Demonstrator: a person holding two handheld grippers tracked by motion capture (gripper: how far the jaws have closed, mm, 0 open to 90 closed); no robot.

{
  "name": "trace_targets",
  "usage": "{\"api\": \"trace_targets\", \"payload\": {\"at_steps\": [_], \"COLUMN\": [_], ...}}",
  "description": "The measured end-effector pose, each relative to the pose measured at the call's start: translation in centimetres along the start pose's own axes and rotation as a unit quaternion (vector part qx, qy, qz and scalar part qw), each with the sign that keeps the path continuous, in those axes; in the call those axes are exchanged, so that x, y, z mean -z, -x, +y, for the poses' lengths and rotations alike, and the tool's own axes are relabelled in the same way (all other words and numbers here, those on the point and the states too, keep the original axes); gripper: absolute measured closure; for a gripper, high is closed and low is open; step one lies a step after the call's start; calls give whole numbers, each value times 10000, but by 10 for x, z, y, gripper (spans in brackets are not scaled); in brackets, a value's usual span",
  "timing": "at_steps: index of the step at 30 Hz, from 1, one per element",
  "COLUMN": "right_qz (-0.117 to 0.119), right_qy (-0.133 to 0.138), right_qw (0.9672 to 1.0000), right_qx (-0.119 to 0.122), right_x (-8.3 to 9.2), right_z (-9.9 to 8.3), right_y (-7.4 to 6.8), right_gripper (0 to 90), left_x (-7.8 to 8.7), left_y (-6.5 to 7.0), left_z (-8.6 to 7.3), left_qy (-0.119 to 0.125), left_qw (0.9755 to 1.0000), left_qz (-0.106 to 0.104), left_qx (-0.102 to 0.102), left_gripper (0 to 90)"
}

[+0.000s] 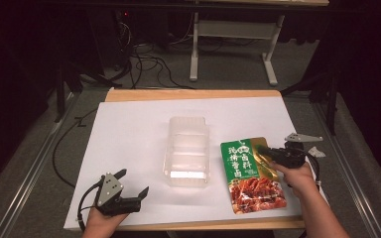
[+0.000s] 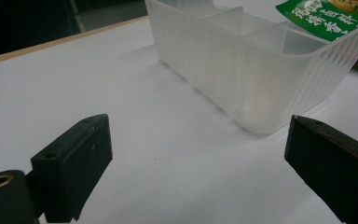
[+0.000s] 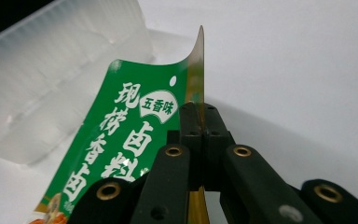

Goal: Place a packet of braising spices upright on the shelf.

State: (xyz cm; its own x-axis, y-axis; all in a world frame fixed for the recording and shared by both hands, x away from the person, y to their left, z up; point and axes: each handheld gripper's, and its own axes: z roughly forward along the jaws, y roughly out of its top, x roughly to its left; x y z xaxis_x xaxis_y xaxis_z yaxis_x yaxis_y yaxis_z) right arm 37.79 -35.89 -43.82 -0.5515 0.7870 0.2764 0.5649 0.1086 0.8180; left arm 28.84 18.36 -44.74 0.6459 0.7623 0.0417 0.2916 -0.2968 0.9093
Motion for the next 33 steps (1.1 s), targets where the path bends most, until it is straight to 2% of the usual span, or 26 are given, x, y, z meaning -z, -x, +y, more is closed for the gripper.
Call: {"api": "trace_targets", "payload": {"at_steps": [5,10,12,13,17,19,20,27,33], "right_qz": [3,-3,9,9,-55,-115,-115,-247,-316], "right_qy": [311,503,730,730,1050,1251,1251,1532,1843], "right_qw": [9994,9986,9973,9973,9943,9917,9917,9865,9801], "right_qx": [165,149,109,109,155,265,265,530,660], "right_x": [20,34,42,42,54,59,59,70,78], "right_z": [5,7,9,9,13,18,18,27,33], "right_y": [-10,-12,-12,-12,-15,-19,-19,-31,-38], "right_gripper": [900,900,900,900,900,900,900,900,900], "left_x": [-6,-10,-11,-12,-12,-11,-11,-9,-9], "left_y": [1,2,1,1,1,1,1,0,0], "left_z": [4,6,6,6,6,6,6,5,5], "left_qy": [20,26,38,41,35,38,40,41,46], "left_qw": [10000,9999,9999,9999,9999,9999,9999,9999,9999], "left_qz": [-73,-124,-128,-125,-126,-123,-121,-104,-89], "left_qx": [-42,-53,-51,-51,-56,-51,-50,-27,-24], "left_gripper": [79,80,80,80,80,80,80,80,80]}}
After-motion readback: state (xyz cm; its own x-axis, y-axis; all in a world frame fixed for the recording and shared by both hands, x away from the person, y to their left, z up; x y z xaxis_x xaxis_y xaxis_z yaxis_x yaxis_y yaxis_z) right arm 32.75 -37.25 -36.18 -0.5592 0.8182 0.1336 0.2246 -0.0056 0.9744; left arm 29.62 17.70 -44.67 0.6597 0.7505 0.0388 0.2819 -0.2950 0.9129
